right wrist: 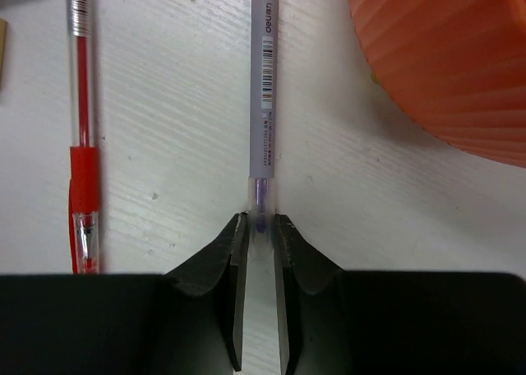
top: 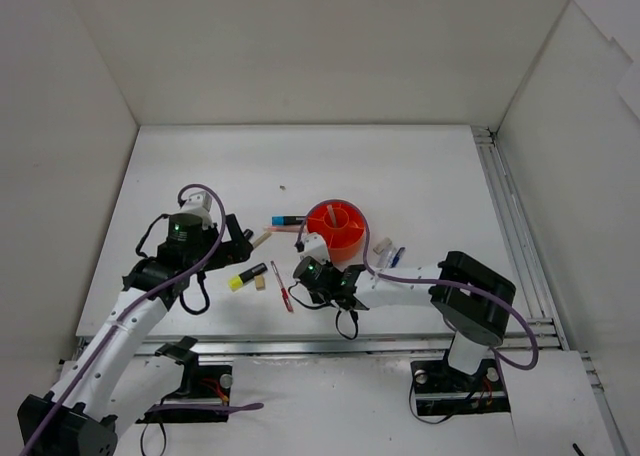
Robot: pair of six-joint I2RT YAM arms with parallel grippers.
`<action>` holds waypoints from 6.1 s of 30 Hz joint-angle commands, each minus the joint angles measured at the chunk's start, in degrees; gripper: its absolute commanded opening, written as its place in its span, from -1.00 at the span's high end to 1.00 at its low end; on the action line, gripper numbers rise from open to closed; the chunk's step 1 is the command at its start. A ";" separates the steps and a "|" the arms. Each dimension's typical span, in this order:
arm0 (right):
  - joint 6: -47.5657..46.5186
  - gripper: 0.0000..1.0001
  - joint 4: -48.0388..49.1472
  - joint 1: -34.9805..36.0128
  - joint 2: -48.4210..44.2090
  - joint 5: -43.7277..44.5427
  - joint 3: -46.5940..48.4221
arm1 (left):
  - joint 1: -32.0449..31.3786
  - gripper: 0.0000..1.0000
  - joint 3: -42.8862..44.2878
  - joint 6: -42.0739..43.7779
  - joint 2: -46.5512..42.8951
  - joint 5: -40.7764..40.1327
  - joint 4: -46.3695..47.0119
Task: Sort the stationery into containers
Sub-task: Pick up the pen from the center of the board, then place the pen in the storage box.
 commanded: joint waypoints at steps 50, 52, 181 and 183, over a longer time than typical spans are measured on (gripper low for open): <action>-28.07 1.00 8.33 -0.18 -31.35 -16.04 -4.03 | -7.07 1.00 0.37 -0.96 13.17 38.65 32.56; -27.89 1.00 7.89 -0.18 -31.00 -15.43 -3.68 | -7.07 1.00 0.11 -1.48 13.09 38.74 33.18; -35.72 1.00 35.65 -19.69 -15.01 -1.80 5.46 | 8.05 -0.99 5.29 -1.31 7.46 16.41 11.47; -33.88 1.00 36.97 -21.01 -13.86 -3.64 4.41 | 8.05 -0.99 5.03 -1.13 7.20 16.24 11.21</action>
